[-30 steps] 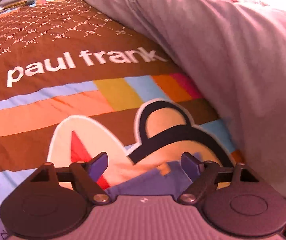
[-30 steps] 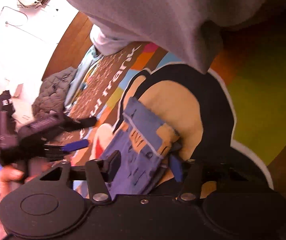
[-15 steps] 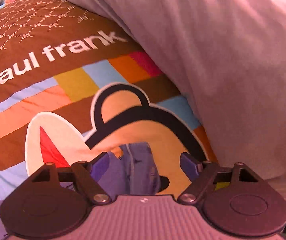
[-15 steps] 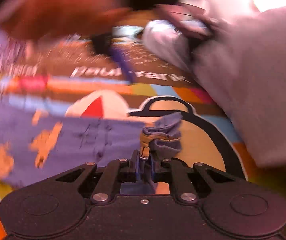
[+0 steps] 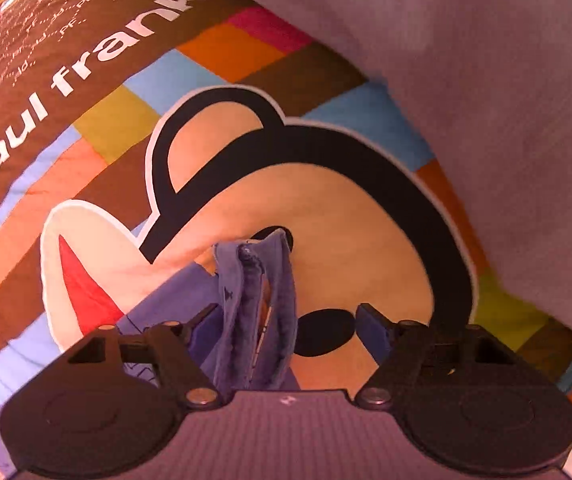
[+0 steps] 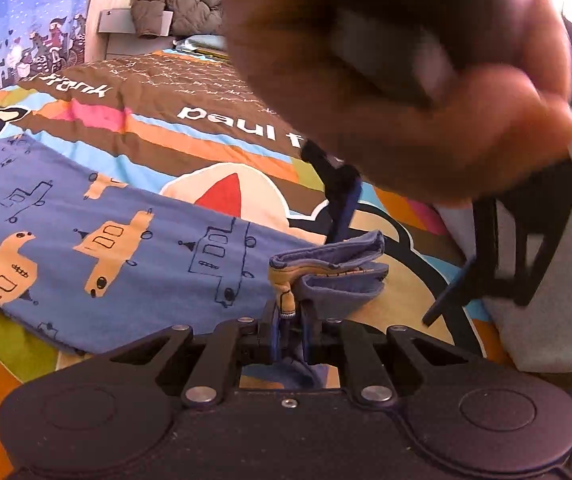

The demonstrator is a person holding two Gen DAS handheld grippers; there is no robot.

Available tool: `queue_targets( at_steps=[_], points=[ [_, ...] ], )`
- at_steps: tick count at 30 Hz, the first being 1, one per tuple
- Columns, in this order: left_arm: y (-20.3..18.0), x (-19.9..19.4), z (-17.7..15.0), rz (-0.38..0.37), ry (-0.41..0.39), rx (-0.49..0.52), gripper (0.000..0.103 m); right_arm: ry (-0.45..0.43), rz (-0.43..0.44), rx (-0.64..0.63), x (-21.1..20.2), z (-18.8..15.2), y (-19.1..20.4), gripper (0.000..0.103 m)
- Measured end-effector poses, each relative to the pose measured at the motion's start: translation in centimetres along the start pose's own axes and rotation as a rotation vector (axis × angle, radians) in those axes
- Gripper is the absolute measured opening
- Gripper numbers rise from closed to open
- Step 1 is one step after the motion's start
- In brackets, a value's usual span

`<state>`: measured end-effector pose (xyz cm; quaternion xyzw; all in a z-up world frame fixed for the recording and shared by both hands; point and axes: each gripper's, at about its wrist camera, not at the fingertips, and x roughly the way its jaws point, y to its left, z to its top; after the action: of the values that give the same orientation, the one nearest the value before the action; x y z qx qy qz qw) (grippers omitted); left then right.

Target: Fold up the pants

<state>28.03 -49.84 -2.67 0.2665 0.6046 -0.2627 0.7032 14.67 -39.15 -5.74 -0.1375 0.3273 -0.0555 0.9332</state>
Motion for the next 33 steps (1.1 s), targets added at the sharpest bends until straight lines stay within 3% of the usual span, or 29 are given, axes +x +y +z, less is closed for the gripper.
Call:
queue_targets(
  at_steps=[2,3,4,8,11,13,17,20,24,25,33],
  points=[
    [-0.7,0.6,0.1,0.067,0.030,0.027,0.049,0.000,0.002,-0.006,-0.1,0.0,0.0,0.012],
    [-0.8,0.8,0.0,0.100,0.039,0.032,0.028,0.000,0.007,-0.010,-0.2,0.0,0.1,0.012],
    [-0.7,0.8,-0.1,0.126,0.036,0.031,0.017,-0.001,0.010,-0.015,-0.2,0.0,0.1,0.012],
    [1.4,-0.5,-0.5,0.038,-0.016,-0.057,0.011,-0.011,0.009,-0.029,-0.9,0.0,0.2,0.013],
    [4.2,-1.0,-0.9,-0.043,-0.026,-0.168,0.011,-0.039,0.002,-0.013,-1.8,-0.1,-0.3,0.034],
    [6.1,-1.1,-1.3,-0.106,-0.022,-0.254,0.011,-0.050,-0.009,0.000,-2.2,-0.2,-0.6,0.055],
    [9.0,-1.4,-2.7,-0.199,-0.030,-0.374,0.011,-0.049,-0.020,0.013,-2.1,-0.1,-0.8,0.066],
    [10.1,-2.0,-3.8,-0.240,-0.043,-0.421,0.011,-0.043,-0.033,-0.015,-1.7,-0.1,-0.3,0.063],
    [11.3,-3.4,-5.2,-0.249,-0.089,-0.442,0.011,-0.082,-0.034,-0.053,-2.2,0.0,0.3,0.024],
    [11.5,-3.9,-5.7,-0.245,-0.106,-0.444,0.011,-0.098,-0.030,-0.062,-2.4,0.0,0.4,0.019],
    [15.6,-7.1,-12.7,-0.273,-0.271,-0.517,0.011,-0.239,0.115,-0.079,-5.3,0.3,1.1,0.014]
  ],
)
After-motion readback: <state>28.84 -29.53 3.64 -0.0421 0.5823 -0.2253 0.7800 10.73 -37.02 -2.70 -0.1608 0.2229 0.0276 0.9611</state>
